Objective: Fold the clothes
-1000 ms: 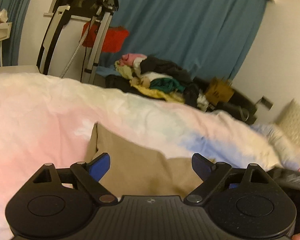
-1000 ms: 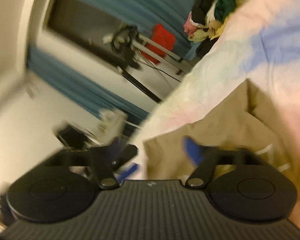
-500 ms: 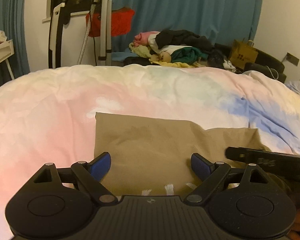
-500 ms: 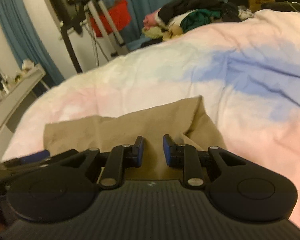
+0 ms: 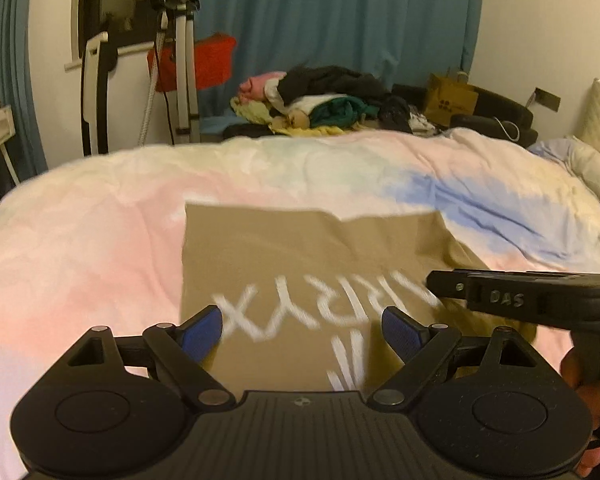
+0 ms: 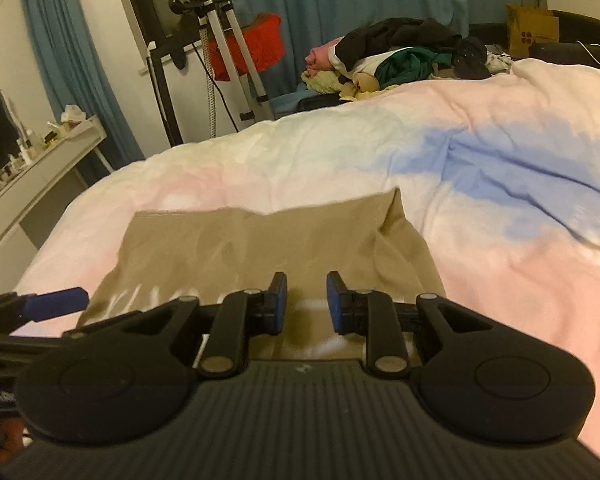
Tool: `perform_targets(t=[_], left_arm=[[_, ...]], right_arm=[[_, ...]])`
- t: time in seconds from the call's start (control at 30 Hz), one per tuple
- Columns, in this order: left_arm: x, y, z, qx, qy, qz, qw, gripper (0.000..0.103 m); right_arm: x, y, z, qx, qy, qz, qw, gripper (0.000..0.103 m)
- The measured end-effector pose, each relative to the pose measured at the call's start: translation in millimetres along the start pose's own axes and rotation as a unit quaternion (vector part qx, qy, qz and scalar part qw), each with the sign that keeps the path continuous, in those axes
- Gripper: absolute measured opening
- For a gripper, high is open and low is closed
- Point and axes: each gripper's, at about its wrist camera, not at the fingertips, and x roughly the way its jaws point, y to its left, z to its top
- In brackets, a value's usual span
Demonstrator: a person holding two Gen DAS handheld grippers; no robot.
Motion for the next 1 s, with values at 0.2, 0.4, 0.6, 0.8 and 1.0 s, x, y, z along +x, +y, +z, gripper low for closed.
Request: perform_targets(t=[0.2,0.4,0.6,0.8,1.0], left_arm=[[-4.4,-1.1,-13.7,-0.036,0.011,0.022,0.9991,0.087],[-47.4,9.6,-14.6,-0.133,-0.011,-0.064,0.989,0.091],[-37.9,37.2,-37.5,-0.292,0.045,-0.167,0.9406,0.096],[8.3,80.6,-69.6,-0.465,0.078,-0.159,0.8673,0.079],[11.3,90.7,-70.1,-0.488,0.036,-0.14,0.8608,0.044]], right_arm=[[-8.5,1.0,-15.2,0.014,0.019,-0.014,1.0,0.024],[-44.9,-28.0,-16.4,0.138,0.013,0.063,0.988,0.029],[-58.8,-54.4,-35.0,0.293,0.041,0.171,0.94,0.09],[-30.7,-57.0,-54.5,0.375,0.1,0.212,0.897,0.09],[6.0,-53.1,-81.7,0.468,0.145,0.278,0.827,0.09]])
